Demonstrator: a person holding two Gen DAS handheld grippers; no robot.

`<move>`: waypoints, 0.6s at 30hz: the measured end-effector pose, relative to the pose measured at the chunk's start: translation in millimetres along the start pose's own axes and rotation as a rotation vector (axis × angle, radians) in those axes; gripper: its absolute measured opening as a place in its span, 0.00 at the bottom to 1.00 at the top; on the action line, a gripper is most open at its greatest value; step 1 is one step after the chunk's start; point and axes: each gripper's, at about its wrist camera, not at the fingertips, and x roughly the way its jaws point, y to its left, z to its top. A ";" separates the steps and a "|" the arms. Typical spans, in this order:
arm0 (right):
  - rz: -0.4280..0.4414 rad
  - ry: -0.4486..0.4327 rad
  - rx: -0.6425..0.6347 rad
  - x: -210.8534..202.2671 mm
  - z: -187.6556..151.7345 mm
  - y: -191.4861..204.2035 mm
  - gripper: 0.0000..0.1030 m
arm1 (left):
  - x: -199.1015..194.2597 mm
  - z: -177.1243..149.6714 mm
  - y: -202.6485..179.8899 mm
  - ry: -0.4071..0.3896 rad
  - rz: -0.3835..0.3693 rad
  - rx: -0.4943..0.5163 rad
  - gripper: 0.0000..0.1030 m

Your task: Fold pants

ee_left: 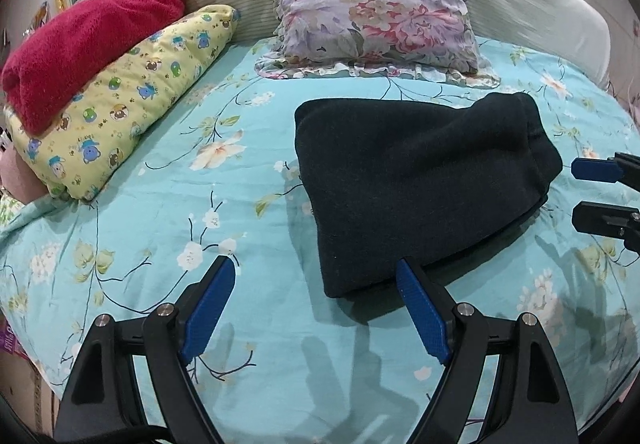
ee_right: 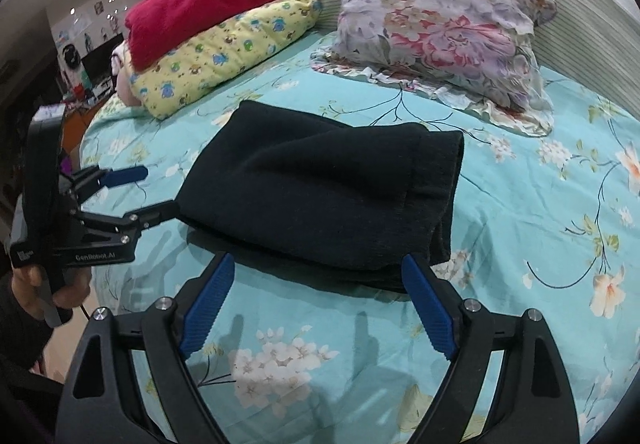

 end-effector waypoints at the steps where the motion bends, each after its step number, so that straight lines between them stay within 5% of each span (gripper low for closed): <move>1: 0.000 0.008 -0.011 1.7 -0.2 1.1 0.84 | 0.2 -0.6 -0.4 0.003 0.002 0.004 0.82; 8: -0.005 0.040 -0.019 13.2 -4.2 -0.7 0.84 | -1.1 -4.4 -7.7 -0.013 0.077 0.057 0.83; 18: -0.029 0.060 -0.033 21.0 -6.2 -2.8 0.84 | 3.4 -6.5 -8.0 -0.009 0.069 0.065 0.83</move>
